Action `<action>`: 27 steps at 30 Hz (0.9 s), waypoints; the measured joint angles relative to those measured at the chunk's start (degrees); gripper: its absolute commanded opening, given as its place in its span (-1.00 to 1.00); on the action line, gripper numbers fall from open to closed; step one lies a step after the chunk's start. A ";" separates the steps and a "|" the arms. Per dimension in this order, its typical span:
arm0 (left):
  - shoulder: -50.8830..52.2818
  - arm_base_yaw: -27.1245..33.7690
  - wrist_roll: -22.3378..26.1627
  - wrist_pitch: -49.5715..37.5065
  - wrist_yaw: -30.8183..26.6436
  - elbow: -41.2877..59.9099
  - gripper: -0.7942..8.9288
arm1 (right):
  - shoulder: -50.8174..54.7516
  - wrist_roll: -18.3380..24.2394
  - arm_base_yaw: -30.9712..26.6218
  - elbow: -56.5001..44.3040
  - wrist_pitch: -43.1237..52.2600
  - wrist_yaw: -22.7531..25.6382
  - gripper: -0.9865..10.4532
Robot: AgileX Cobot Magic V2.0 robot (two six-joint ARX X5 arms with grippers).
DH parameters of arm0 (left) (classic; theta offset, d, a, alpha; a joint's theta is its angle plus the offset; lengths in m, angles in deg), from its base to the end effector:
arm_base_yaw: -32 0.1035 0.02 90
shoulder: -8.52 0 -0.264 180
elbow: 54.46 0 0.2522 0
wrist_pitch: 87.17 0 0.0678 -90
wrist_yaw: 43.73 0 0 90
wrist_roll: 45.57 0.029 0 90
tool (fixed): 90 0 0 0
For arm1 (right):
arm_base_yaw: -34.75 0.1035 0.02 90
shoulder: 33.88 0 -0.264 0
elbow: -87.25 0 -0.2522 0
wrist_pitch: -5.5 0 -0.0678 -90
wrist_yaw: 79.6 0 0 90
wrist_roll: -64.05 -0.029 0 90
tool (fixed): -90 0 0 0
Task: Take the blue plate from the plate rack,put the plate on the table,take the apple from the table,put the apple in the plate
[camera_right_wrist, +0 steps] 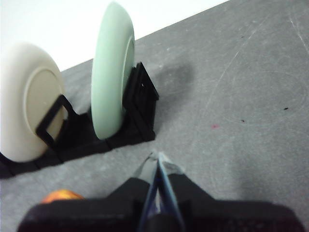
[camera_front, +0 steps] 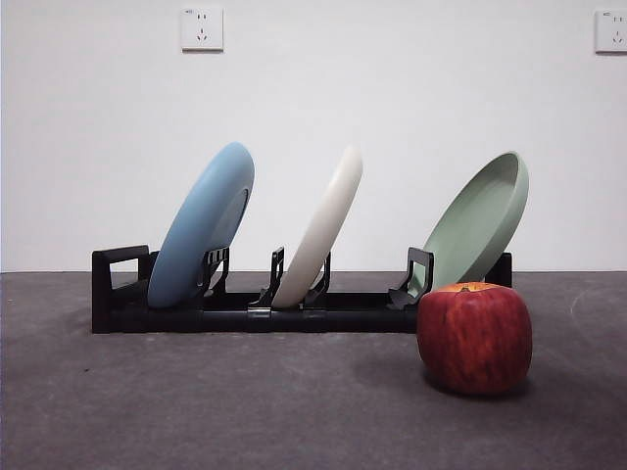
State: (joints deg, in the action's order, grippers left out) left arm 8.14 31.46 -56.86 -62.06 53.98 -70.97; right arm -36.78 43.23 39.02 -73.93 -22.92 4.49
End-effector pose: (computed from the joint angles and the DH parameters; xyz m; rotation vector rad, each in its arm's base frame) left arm 0.0936 -0.0048 0.1602 -0.2061 0.1702 -0.1278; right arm 0.0927 0.0099 0.1651 0.3641 0.2482 0.1353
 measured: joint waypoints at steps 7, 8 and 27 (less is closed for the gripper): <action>-4.20 0.00 -5.86 2.32 0.37 -9.22 -0.85 | -8.57 -1.70 0.00 11.08 -3.87 -0.09 -0.86; -5.42 0.00 -5.92 2.38 0.37 -10.25 -0.85 | -10.01 -1.73 0.00 12.57 -4.26 -0.09 -0.86; -48.39 0.00 2.73 13.88 21.42 -42.45 -0.84 | -43.74 10.47 0.00 44.30 -19.19 -17.68 -0.82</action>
State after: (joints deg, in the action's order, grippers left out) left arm -40.26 31.46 -54.13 -48.18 75.40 -113.41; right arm -80.52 53.70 39.02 -29.62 -42.11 -13.20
